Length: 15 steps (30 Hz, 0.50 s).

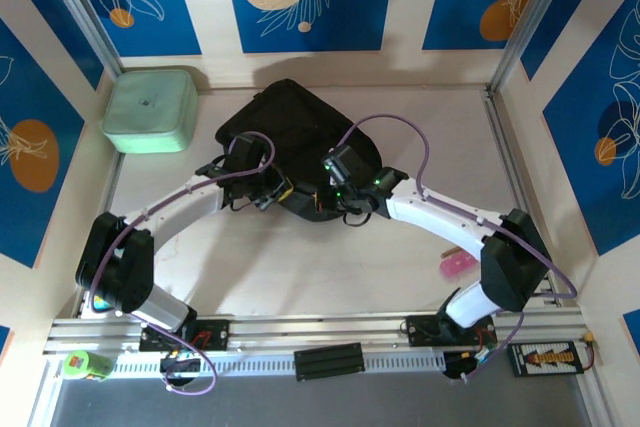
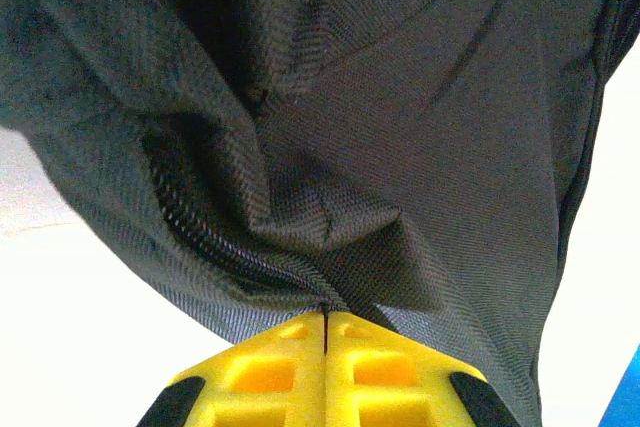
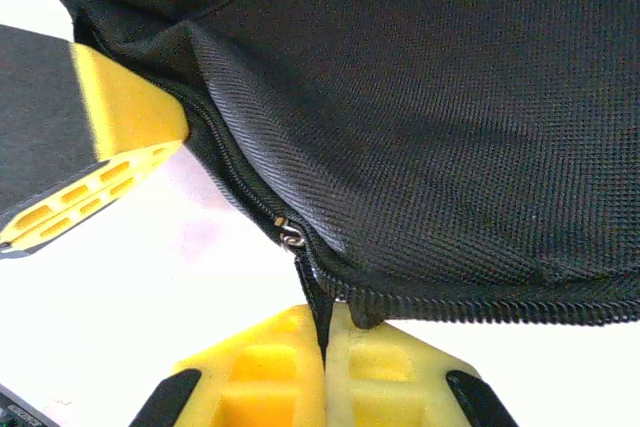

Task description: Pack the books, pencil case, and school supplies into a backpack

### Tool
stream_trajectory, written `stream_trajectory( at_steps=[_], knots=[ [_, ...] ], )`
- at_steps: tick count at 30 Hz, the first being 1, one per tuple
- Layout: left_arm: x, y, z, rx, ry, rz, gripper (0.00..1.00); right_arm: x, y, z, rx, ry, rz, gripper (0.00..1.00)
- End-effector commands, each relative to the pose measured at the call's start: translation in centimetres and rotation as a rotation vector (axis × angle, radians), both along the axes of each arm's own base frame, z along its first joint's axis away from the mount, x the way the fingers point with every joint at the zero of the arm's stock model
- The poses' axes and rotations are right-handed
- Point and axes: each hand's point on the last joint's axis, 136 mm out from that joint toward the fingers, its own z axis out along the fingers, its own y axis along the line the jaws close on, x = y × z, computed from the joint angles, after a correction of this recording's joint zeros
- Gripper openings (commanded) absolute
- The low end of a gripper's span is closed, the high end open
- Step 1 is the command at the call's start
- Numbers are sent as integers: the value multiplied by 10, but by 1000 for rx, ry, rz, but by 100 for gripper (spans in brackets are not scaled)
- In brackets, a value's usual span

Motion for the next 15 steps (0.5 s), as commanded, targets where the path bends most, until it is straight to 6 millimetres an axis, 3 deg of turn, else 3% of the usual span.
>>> stream_trajectory(
  at_steps=[1, 7, 15],
  knots=[
    [-4, 12, -20, 67, 30, 2, 0, 2, -15, 26, -32, -58, -38, 0],
    [-4, 12, -22, 68, 35, 2, 0, 4, -30, 15, -66, -42, -120, 0],
    [-7, 31, -25, 118, 38, 50, 0, 8, -76, 14, -195, -40, -320, 0]
  ],
)
